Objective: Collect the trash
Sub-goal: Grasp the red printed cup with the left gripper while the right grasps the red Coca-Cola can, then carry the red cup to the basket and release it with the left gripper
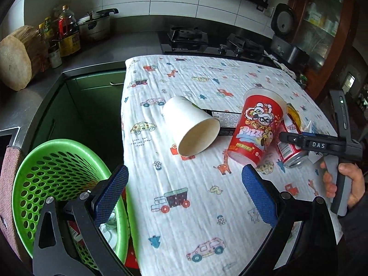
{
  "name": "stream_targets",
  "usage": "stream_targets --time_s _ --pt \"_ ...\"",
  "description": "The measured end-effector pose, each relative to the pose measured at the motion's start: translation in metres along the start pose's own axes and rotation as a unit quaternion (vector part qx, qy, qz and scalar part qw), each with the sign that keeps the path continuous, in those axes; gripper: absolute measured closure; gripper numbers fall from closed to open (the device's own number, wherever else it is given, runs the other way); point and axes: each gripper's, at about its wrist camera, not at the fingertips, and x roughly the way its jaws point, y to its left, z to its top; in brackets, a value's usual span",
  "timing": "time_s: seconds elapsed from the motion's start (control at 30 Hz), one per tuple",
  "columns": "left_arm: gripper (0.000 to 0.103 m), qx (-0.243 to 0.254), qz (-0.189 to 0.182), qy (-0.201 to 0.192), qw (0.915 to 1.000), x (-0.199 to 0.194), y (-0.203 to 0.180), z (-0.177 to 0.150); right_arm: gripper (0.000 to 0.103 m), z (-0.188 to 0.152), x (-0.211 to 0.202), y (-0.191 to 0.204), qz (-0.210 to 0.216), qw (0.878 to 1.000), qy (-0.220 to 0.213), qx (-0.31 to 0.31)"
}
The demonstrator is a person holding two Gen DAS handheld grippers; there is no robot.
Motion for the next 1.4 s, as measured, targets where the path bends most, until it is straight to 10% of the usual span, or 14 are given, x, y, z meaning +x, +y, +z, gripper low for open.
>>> stream_targets --time_s 1.4 --pt "0.007 0.178 -0.116 0.06 0.9752 0.102 -0.148 0.035 0.041 -0.069 -0.091 -0.021 -0.021 0.997 -0.048 -0.051"
